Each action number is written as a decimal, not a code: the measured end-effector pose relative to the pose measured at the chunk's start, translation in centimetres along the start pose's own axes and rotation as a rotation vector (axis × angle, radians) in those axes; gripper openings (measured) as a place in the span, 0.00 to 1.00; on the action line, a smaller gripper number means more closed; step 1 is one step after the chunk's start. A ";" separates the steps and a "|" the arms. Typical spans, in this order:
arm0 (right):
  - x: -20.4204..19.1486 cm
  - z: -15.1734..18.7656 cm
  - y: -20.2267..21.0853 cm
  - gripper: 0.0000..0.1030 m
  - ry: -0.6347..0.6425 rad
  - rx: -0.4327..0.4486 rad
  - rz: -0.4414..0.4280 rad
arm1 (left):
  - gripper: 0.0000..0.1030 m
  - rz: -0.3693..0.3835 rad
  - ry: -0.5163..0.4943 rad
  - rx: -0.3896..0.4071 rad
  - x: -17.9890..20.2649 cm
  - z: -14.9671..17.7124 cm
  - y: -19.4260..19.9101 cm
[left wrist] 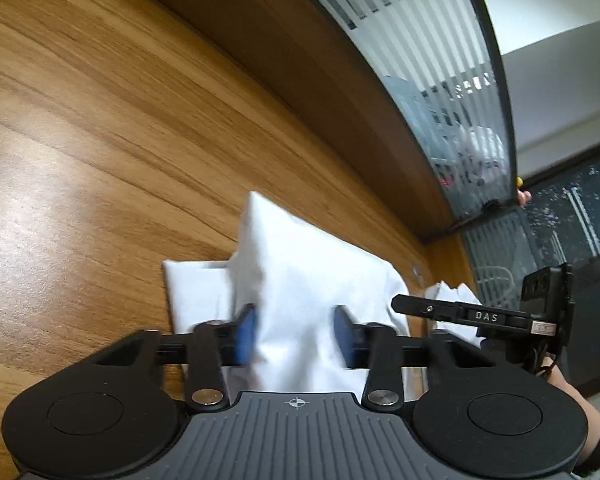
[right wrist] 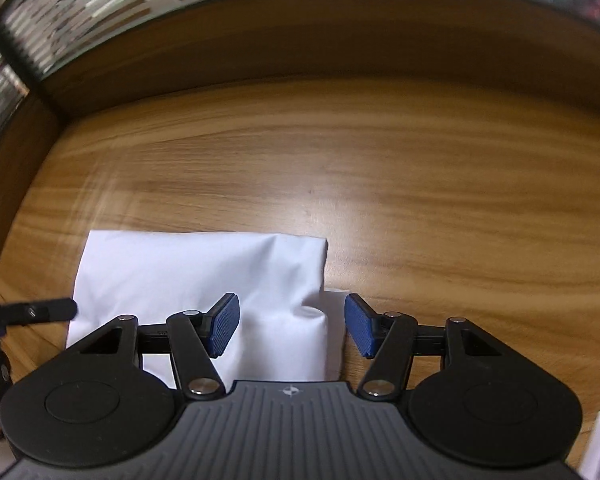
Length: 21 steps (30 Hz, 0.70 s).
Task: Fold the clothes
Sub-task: 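Grasp the folded shirt edge with both tools side by side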
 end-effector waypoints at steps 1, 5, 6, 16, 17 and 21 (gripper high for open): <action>0.3 0.1 -0.5 0.58 -0.024 -0.013 -0.011 | 0.14 0.015 0.011 0.000 0.0 0.0 0.1; 0.7 0.2 -0.8 0.54 -0.082 -0.001 -0.043 | 0.10 0.053 0.029 -0.003 0.6 -0.1 0.9; 0.5 0.1 -0.5 0.48 -0.077 0.013 -0.053 | 0.10 0.071 0.024 0.001 1.2 -0.1 1.3; -1.1 0.5 -0.8 0.50 0.007 0.013 -0.080 | 0.14 -0.054 0.047 -0.006 -0.3 1.9 2.3; -1.3 0.4 -0.9 0.51 0.010 0.011 -0.078 | 0.15 -0.059 0.050 0.001 -0.4 1.8 2.5; -1.6 0.3 -0.2 0.65 0.034 0.013 -0.083 | 0.64 -0.073 0.001 0.031 0.1 1.7 4.0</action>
Point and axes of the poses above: each gripper's, at about its wrist camera, not at the fingertips, and y roughly against the way its jaws point, x to its right, z to its underside, the point moved 5 cm from there along -y, roughly the way its jaws point, and after that the axes turned 11 degrees about x, right-handed, at the moved point
